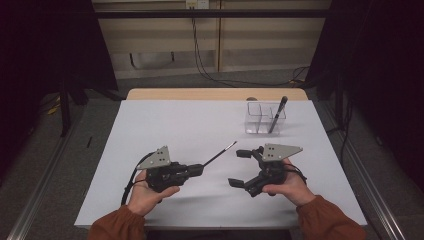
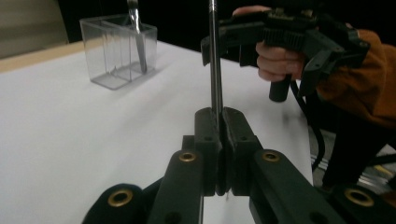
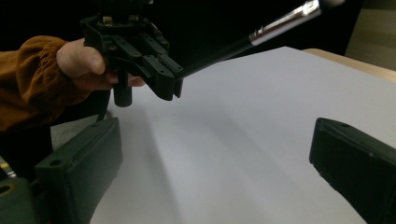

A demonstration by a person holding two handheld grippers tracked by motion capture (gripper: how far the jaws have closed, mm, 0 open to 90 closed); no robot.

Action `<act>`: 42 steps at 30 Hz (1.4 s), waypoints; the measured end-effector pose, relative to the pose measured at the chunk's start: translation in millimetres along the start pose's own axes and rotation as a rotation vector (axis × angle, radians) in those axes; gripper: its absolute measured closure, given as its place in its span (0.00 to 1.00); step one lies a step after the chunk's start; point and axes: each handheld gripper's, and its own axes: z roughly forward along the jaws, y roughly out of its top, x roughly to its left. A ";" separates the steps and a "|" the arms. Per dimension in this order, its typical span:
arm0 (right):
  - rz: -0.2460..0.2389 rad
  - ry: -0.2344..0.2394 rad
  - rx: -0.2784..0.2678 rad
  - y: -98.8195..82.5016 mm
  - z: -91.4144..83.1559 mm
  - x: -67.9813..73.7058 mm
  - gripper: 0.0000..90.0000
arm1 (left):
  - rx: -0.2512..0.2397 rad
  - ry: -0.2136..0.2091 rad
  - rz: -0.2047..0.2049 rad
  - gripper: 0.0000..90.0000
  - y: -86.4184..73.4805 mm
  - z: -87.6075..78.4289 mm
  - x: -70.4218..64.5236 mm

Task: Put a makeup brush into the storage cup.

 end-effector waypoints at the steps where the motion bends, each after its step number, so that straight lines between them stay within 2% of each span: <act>1: 0.000 -0.001 -0.006 1.1 0.3 0.0 0.01 | -0.003 0.001 0.004 0.95 0.5 0.3 -0.4; 4: -0.015 -0.014 -0.026 4.4 1.2 0.0 0.01 | -0.005 -0.002 0.007 0.95 0.9 1.6 -0.9; 9: 0.003 -0.016 -0.028 7.0 6.2 0.7 0.01 | -0.002 -0.005 0.012 0.95 0.2 4.7 -2.5; 13: -0.003 0.003 -0.026 7.4 8.9 0.6 0.17 | 0.002 -0.009 0.018 0.95 -0.2 5.5 -2.7; 15: 0.010 -0.004 -0.035 8.0 9.1 -1.0 0.18 | 0.005 -0.013 0.019 0.95 -0.5 5.8 -2.6; 17: 0.021 -0.005 -0.052 8.6 8.0 -3.6 0.29 | 0.006 -0.009 0.019 0.95 -0.8 6.3 -2.5; 23: 0.025 0.010 -0.060 9.0 7.7 -5.9 0.39 | 0.017 -0.015 0.019 0.95 -2.1 10.0 -2.4; 31: 0.058 0.035 -0.091 10.2 6.2 -8.6 0.61 | 0.028 -0.023 0.023 0.95 -3.3 13.2 -3.5; 33: 0.065 0.025 -0.105 10.1 6.0 -9.3 0.64 | 0.030 -0.023 0.019 0.95 -3.7 13.7 -3.4; 42: 0.113 0.059 -0.115 8.4 6.1 -13.1 0.76 | 0.059 -0.031 0.026 0.95 -6.7 18.9 -4.3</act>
